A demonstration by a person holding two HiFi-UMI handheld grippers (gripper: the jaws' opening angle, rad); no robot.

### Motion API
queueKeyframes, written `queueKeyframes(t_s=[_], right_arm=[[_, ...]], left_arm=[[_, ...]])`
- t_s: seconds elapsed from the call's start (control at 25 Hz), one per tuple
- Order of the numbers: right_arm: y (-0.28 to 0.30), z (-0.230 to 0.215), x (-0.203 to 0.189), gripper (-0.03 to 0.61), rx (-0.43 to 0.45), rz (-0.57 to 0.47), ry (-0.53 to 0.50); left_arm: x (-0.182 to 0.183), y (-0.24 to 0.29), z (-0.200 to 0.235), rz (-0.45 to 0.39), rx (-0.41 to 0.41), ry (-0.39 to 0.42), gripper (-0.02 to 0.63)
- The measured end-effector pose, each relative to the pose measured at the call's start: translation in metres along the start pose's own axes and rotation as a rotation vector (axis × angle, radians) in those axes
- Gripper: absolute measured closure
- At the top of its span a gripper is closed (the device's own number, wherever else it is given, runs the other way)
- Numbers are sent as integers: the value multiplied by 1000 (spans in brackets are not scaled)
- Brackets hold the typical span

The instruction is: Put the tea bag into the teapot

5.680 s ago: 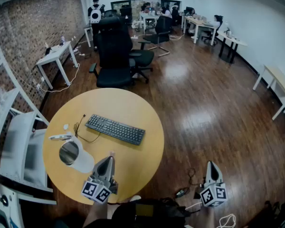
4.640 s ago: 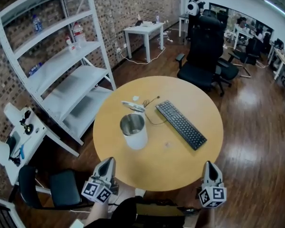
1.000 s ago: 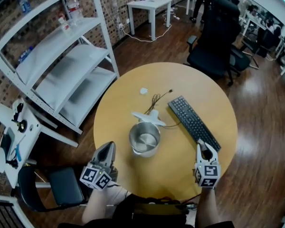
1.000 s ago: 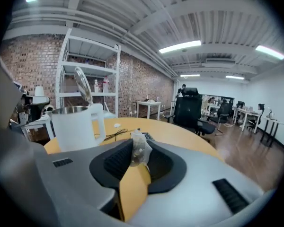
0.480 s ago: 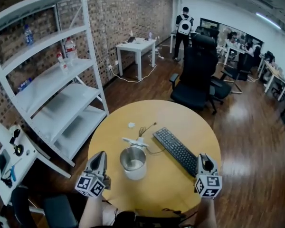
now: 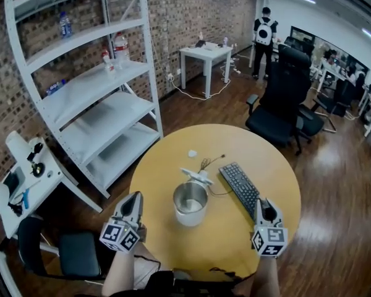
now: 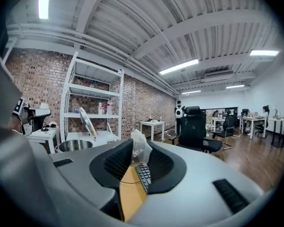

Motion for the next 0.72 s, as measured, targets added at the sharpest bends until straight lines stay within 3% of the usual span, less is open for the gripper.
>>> queueKeyframes(t_s=[0.4, 0.72], right_arm=[[59, 114, -26, 503, 314, 50, -2], [79, 187, -38, 503, 474, 92, -13]], left_arm=[[18, -66, 33, -4, 189, 58, 620], [32, -113, 60, -7, 297, 78, 620]])
Point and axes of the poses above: the fingertips, and each gripper's own axes: y forward along the fingers, z to its left, x out of its top, the point moved 2 cm from there along -y, backward along the fingers, and after that the axes turned 11 degrees about -z, right-handed, at the moved point
